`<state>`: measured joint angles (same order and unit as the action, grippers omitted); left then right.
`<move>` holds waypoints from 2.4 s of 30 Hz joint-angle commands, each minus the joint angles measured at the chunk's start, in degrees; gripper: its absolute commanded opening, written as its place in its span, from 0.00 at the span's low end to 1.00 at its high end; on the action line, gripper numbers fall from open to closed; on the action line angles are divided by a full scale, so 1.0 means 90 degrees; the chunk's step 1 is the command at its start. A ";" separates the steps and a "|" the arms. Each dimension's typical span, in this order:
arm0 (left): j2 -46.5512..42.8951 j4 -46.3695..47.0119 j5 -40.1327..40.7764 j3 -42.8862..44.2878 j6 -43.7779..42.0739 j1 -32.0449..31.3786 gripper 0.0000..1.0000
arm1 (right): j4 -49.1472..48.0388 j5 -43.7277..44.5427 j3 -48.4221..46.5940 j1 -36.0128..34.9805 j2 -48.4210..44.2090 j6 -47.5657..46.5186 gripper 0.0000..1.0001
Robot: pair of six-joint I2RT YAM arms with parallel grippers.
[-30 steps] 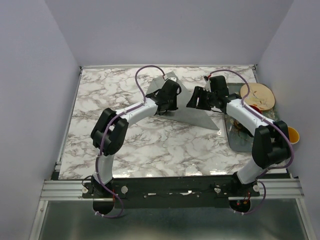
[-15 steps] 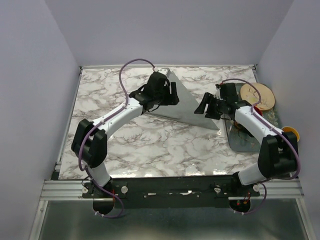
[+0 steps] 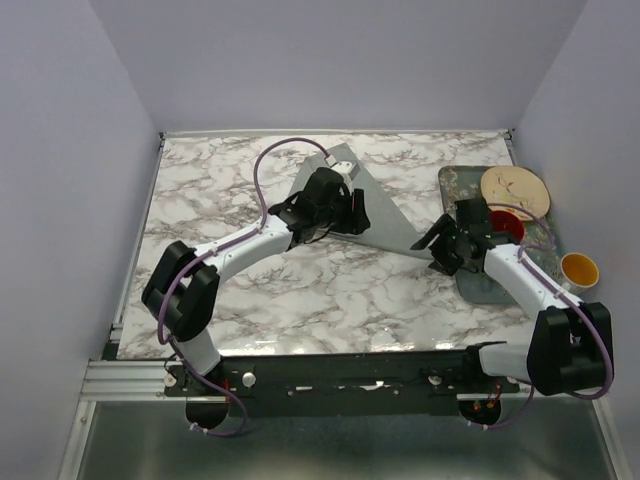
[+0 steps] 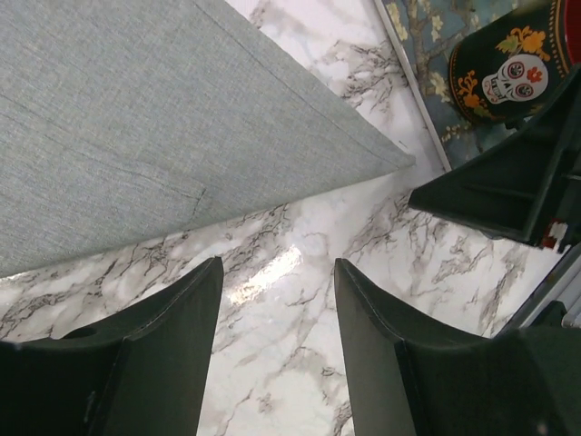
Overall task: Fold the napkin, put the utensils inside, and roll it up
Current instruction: Fold the napkin
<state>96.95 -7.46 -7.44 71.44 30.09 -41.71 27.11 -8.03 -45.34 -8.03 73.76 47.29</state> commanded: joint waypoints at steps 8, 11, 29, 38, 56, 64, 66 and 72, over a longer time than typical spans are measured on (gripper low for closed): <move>-0.0810 0.0283 -0.0218 -0.0320 -0.0179 0.0055 0.61 | -0.0717 0.1693 0.0682 0.0014 0.0251 0.2187 0.63; -0.0996 0.0244 -0.0199 -0.0398 -0.0208 0.0055 0.61 | -0.1049 0.1762 0.0741 0.0043 0.0564 0.2343 0.61; -0.1572 -0.0040 -0.0355 -0.0692 0.0143 0.1012 0.62 | -0.1255 0.2055 0.0624 0.0150 0.1209 0.2265 0.50; -0.1865 -0.0059 -0.0472 -0.0457 0.0202 0.1100 0.62 | -0.1128 0.2094 0.0605 0.0160 0.1209 0.2431 0.39; -0.1963 0.0067 -0.0697 -0.0838 0.0631 0.1939 0.63 | -0.1732 0.2777 -0.0175 -0.0982 0.1005 0.0480 0.01; -0.1876 0.0330 -0.0628 -0.1529 0.1422 0.2691 0.63 | -0.2466 0.1698 -0.1991 -0.2017 0.1793 -0.2966 0.01; -0.1827 0.0536 -0.0823 -0.1687 0.1607 0.2993 0.63 | -0.2242 0.1567 -0.2731 -0.2338 0.2185 -0.3493 0.01; -0.1846 0.0780 -0.0960 -0.2107 0.1940 0.3384 0.63 | -0.2124 0.0396 -0.3935 -0.3061 0.3199 -0.3828 0.01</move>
<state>80.93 -4.10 -13.61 54.50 44.05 -12.82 7.29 5.02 -74.30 -31.51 96.23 20.12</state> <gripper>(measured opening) 0.631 0.013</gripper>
